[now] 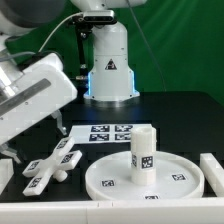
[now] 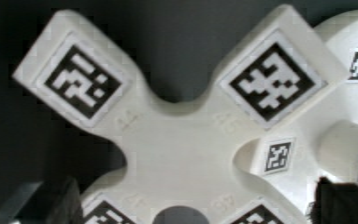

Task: Assemble round table

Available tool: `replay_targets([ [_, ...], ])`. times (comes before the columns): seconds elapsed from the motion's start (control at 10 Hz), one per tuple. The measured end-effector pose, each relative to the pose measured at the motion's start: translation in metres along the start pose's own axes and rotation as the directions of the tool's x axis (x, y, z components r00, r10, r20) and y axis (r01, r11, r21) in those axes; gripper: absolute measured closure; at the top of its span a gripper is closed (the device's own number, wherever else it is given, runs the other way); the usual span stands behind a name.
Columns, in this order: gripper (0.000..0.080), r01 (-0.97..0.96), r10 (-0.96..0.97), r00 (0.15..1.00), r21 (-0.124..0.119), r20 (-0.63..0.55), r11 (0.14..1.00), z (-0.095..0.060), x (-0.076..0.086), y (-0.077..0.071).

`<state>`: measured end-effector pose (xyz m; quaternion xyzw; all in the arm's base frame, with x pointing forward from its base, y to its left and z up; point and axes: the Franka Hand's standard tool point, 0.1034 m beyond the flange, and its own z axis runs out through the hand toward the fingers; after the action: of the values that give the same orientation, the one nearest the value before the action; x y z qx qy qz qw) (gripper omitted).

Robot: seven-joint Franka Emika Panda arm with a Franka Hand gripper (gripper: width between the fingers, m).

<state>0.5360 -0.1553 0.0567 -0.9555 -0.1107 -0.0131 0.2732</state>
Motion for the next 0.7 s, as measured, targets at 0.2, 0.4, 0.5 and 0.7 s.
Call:
replay_targets([
  [0.2, 0.0151, -0.009, 0.009, 1.0, 0.019, 0.007, 1.0, 0.0, -0.003, 0.004],
  [0.4, 0.0151, -0.019, 0.019, 1.0, 0.029, 0.015, 0.999, 0.006, 0.001, 0.004],
  [0.5, 0.0151, -0.029, 0.029, 0.999, 0.031, 0.015, 0.999, 0.007, 0.013, -0.001],
  [0.7, 0.0151, -0.007, 0.007, 1.0, 0.027, 0.008, 1.0, 0.015, 0.027, -0.014],
])
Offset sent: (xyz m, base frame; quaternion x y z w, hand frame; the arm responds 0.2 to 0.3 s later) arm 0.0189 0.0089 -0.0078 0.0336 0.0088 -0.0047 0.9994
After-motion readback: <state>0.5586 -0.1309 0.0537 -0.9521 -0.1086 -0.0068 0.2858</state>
